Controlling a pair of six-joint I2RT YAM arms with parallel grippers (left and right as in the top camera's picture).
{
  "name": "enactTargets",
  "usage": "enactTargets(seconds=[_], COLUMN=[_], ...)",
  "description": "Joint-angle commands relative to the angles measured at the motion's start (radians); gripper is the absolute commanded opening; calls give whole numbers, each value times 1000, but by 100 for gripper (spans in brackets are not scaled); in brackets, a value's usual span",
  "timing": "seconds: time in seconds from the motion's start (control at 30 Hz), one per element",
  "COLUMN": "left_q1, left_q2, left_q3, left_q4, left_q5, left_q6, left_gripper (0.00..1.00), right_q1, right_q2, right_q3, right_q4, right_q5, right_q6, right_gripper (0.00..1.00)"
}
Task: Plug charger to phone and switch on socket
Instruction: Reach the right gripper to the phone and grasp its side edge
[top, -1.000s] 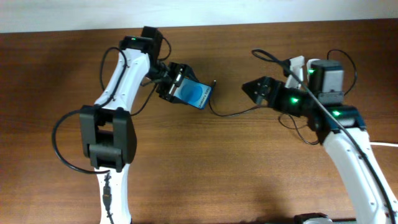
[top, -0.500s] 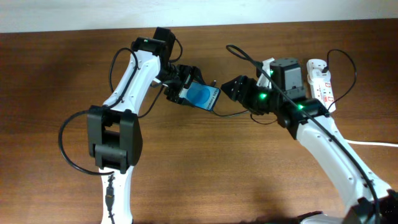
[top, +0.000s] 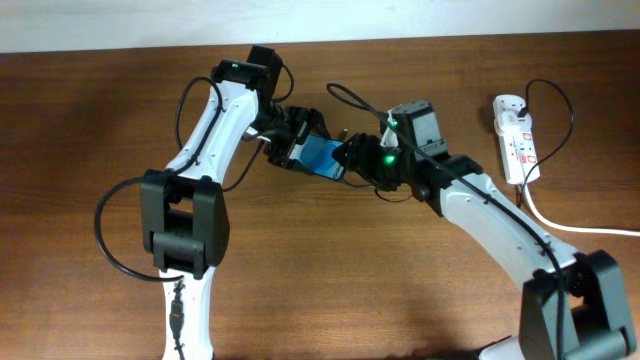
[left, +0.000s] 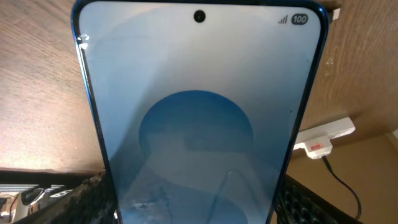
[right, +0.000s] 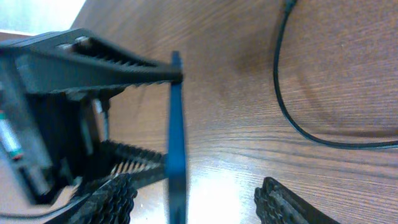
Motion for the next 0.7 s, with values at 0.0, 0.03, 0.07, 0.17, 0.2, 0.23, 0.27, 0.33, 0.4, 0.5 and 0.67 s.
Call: enactTargets(seconds=[0.0, 0.03, 0.07, 0.17, 0.2, 0.23, 0.27, 0.33, 0.4, 0.5, 0.67], left_q1=[3, 3, 3, 3, 3, 3, 3, 3, 3, 3, 3], left_q2=[0, 0, 0, 0, 0, 0, 0, 0, 0, 0, 0], left_q3=[22, 22, 22, 22, 22, 22, 22, 22, 22, 22, 22], left_q4=[-8, -8, -8, -8, -9, -9, -9, -9, -9, -9, -9], left_q5=[56, 69, 81, 86, 86, 86, 86, 86, 86, 86, 85], left_q6=[-10, -10, -10, -10, -10, -10, -10, -10, -10, -10, -10], left_gripper=[0, 0, 0, 0, 0, 0, 0, 0, 0, 0, 0], right_q1=[17, 23, 34, 49, 52, 54, 55, 60, 60, 60, 60], right_q2=[36, 39, 48, 60, 62, 66, 71, 77, 81, 83, 82], right_q3=[17, 17, 17, 17, 17, 17, 17, 17, 17, 17, 17], right_q4=[43, 55, 75, 109, 117, 126, 130, 135, 147, 153, 152], right_q5=[39, 41, 48, 52, 55, 56, 60, 78, 77, 77, 71], right_q6=[15, 15, 15, 15, 16, 16, 20, 24, 24, 24, 23], right_gripper=[63, 63, 63, 63, 62, 62, 58, 55, 52, 43, 34])
